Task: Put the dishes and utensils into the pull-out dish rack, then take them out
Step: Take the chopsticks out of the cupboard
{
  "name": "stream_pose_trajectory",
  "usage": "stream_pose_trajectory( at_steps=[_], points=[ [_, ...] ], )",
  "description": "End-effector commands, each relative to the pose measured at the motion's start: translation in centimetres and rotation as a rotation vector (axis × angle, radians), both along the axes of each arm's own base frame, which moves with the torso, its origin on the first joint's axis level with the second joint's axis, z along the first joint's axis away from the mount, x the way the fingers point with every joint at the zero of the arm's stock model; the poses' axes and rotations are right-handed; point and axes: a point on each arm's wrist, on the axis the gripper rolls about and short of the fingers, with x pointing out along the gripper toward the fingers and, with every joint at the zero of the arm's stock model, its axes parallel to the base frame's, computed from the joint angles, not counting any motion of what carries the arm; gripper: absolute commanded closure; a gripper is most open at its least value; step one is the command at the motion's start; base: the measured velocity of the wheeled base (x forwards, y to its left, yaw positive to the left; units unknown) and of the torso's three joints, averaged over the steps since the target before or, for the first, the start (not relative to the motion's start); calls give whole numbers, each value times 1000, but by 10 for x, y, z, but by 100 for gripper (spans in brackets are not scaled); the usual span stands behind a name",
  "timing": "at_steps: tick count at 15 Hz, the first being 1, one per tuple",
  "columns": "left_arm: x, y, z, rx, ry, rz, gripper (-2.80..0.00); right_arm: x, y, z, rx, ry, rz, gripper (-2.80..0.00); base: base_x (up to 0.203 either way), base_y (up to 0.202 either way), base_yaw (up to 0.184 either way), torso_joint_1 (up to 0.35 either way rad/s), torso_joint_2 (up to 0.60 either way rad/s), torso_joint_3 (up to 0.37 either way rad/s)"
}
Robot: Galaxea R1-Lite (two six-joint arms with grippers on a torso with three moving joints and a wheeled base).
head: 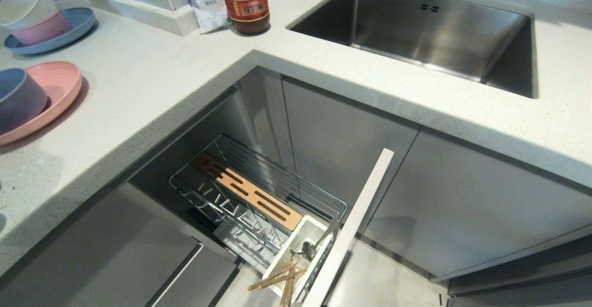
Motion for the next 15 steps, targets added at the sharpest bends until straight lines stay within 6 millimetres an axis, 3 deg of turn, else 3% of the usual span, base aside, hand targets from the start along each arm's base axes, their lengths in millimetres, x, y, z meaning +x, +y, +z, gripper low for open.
stream_pose_trajectory(
  at_steps=[1, 5, 6, 15],
  points=[
    [0, 0, -1, -4, 6, -3, 0, 0, 0, 0, 0, -3, 1, 0, 0, 0, 0, 0, 0, 0],
    [1, 0, -1, -5, 9, -4, 0, 0, 0, 0, 0, -3, 0, 0, 0, 0, 0, 0, 0, 0],
    [1, 0, -1, -6, 10, -4, -280, 0, 0, 0, 0, -3, 1, 0, 0, 0, 0, 0, 0, 0],
    [-5, -4, 2, 8, -6, -2, -280, 0, 0, 0, 0, -3, 1, 0, 0, 0, 0, 0, 0, 0]
  ],
)
